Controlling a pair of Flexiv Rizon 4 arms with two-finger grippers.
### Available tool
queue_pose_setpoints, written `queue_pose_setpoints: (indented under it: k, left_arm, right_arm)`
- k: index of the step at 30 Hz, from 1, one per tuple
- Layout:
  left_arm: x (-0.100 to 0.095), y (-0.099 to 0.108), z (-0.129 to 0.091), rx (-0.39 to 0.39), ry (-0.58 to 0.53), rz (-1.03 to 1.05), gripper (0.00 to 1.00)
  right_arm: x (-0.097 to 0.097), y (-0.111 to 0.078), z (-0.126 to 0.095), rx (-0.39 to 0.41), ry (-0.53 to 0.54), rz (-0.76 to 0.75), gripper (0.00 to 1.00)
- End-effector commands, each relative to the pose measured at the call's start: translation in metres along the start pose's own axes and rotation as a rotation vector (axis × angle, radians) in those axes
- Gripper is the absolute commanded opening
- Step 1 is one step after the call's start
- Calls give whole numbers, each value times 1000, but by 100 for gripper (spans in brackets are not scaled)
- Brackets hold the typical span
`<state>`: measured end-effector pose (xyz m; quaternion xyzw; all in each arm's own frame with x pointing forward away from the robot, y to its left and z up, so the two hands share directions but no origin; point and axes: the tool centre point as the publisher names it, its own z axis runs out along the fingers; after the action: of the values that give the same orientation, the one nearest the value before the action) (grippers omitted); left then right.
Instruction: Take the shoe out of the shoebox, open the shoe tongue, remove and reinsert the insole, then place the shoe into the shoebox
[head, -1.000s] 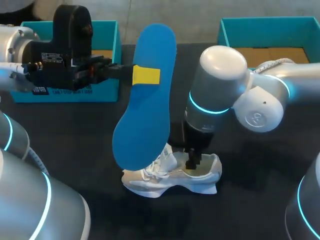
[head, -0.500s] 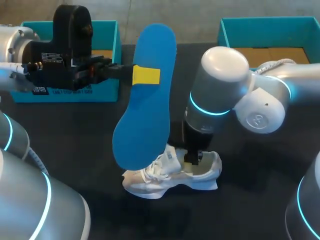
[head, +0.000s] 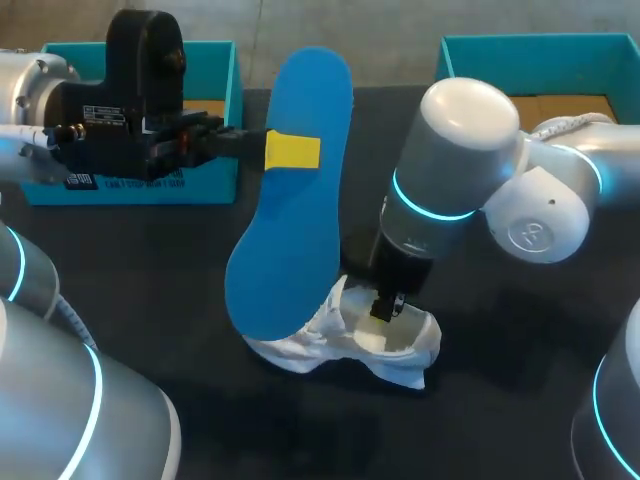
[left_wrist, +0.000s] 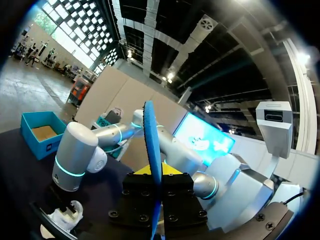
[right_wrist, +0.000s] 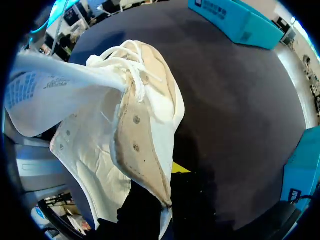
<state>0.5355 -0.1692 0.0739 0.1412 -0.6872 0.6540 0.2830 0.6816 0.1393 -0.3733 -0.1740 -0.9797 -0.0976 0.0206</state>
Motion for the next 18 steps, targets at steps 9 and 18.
queue_pose_setpoints:
  k: [9, 18]
  left_arm:
    - [0, 0, 1, -1, -1, 0, 0]
    - [0, 0, 1, -1, -1, 0, 0]
  right_arm:
    - [17, -13, -23, -46, -67, 387, 0]
    - [19, -6, -28, -76, -112, 659, 0]
